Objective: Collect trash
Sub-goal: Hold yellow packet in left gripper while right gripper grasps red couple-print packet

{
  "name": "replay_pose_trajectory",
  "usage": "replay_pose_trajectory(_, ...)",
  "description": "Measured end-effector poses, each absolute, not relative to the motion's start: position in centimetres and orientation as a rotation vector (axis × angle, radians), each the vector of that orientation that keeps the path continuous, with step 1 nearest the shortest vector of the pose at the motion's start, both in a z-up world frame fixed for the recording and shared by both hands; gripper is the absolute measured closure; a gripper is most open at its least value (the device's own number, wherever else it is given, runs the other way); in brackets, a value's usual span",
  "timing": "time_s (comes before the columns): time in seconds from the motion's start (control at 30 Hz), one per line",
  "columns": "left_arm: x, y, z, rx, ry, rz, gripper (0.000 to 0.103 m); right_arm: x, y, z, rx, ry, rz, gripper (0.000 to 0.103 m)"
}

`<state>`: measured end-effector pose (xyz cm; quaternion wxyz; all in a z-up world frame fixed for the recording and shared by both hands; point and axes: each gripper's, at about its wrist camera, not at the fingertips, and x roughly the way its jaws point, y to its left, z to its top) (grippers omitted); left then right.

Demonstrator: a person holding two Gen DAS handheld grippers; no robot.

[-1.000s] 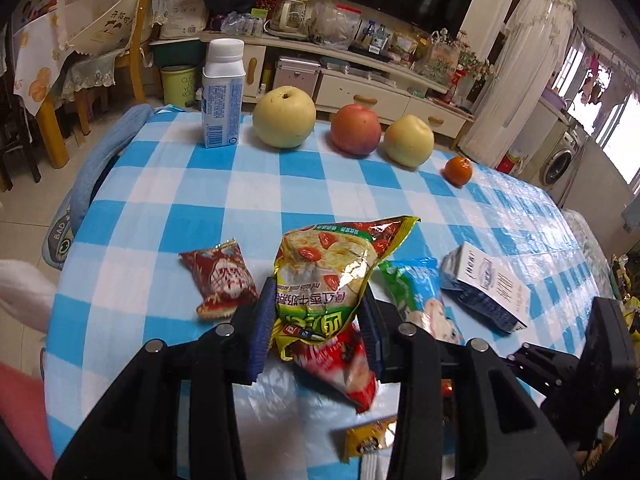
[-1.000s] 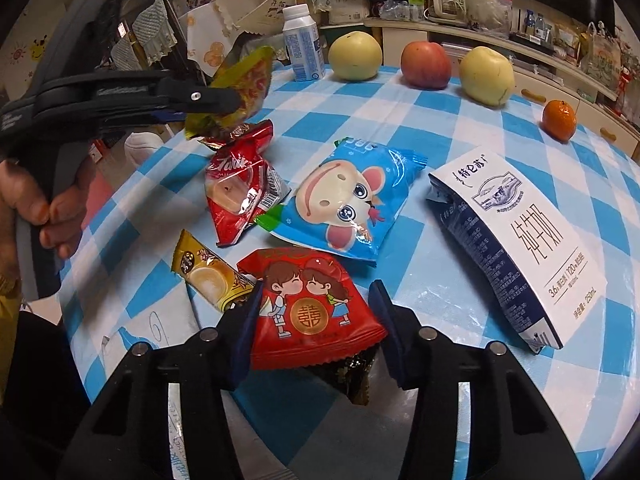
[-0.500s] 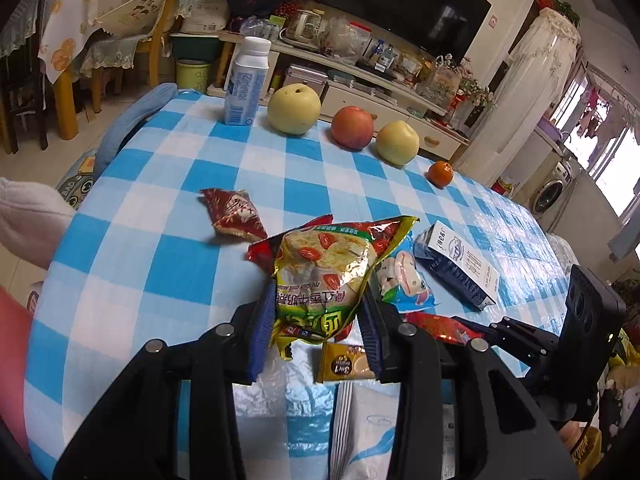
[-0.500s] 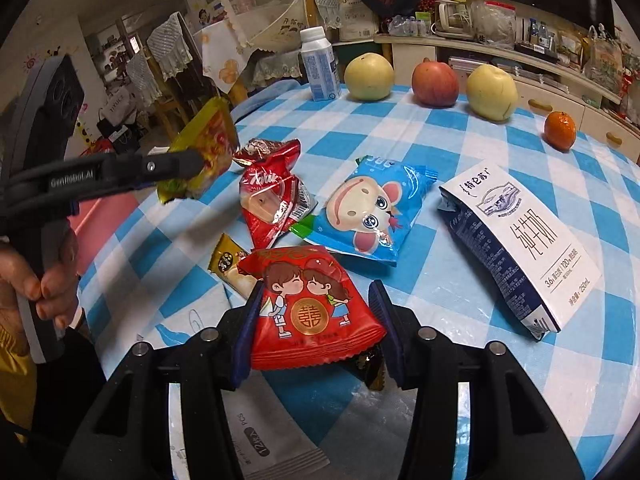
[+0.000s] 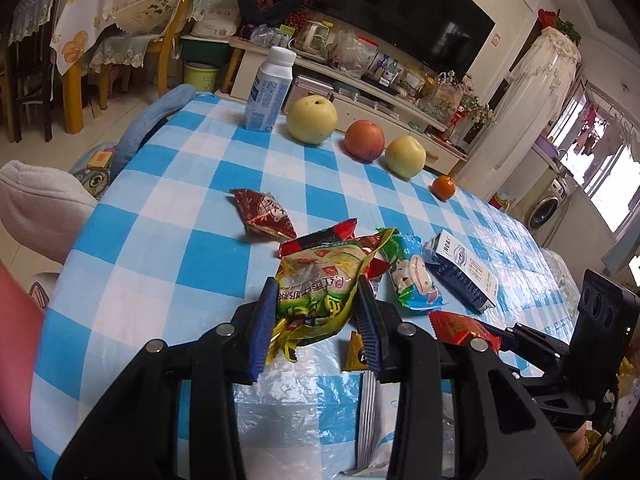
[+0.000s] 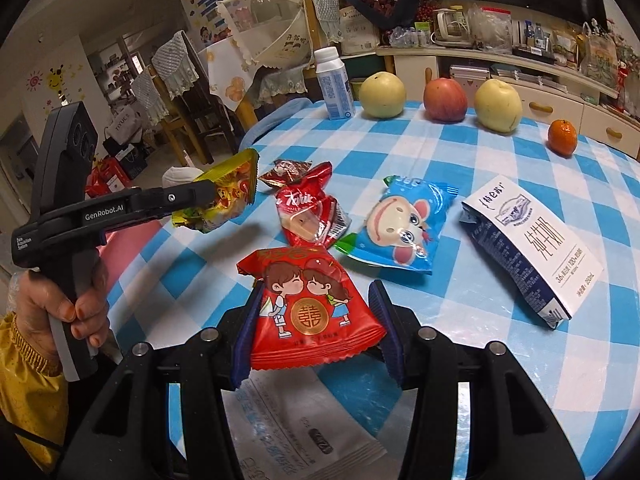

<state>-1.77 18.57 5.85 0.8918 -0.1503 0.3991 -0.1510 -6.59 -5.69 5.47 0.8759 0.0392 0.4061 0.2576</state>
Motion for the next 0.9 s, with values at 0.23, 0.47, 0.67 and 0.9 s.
replay_pose_trajectory(0.23, -1.2, 17.5, 3.7, -0.200, 0.918, -0.313, 0.052, -6.3, -4.4, 4.8, 0.051, 0.863, 0.525, 0.051)
replay_pose_trajectory(0.47, -0.3, 16.7, 2.2, -0.159, 0.952, -0.268, 0.030, -6.2, -3.6, 4.0, -0.010, 0.873, 0.514, 0.051)
replay_pose_trajectory(0.67, 0.4, 15.3, 1.2, -0.123, 0.969, -0.235, 0.045, -6.0, -3.9, 3.8, -0.010, 0.877, 0.501, 0.051)
replay_pose_trajectory(0.9, 0.6, 16.2, 1.6, -0.196, 0.986, -0.212, 0.058, -6.1, -3.4, 4.1, -0.001, 0.868, 0.491, 0.051)
